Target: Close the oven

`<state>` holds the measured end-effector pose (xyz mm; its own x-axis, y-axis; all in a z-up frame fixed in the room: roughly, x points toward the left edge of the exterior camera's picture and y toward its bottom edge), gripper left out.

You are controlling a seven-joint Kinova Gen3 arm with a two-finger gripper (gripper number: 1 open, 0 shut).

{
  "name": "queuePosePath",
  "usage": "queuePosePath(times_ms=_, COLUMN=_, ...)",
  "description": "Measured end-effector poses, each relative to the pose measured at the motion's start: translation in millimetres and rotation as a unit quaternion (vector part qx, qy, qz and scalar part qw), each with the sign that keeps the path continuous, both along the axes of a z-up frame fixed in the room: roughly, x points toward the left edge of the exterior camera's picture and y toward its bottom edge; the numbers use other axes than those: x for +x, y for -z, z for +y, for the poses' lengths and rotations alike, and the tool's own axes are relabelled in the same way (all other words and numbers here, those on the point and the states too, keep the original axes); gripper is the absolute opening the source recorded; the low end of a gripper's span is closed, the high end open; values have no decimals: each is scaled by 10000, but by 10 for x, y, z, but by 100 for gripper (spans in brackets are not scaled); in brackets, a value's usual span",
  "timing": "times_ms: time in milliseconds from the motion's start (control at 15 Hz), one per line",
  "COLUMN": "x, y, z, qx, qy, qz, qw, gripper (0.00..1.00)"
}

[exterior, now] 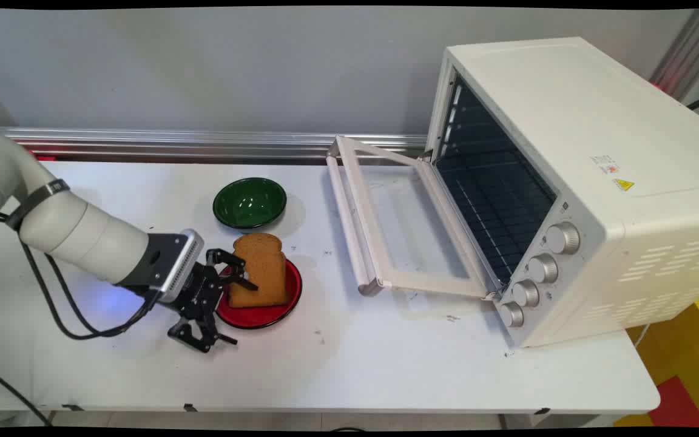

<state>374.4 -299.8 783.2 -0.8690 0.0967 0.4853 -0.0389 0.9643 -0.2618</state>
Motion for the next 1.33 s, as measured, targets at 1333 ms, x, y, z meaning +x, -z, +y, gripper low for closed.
queuePosePath(times_ms=1333, x=-7, y=-1017, z=-1036, qx=724, qy=-1345, qz=1001, qw=9832, gripper=100)
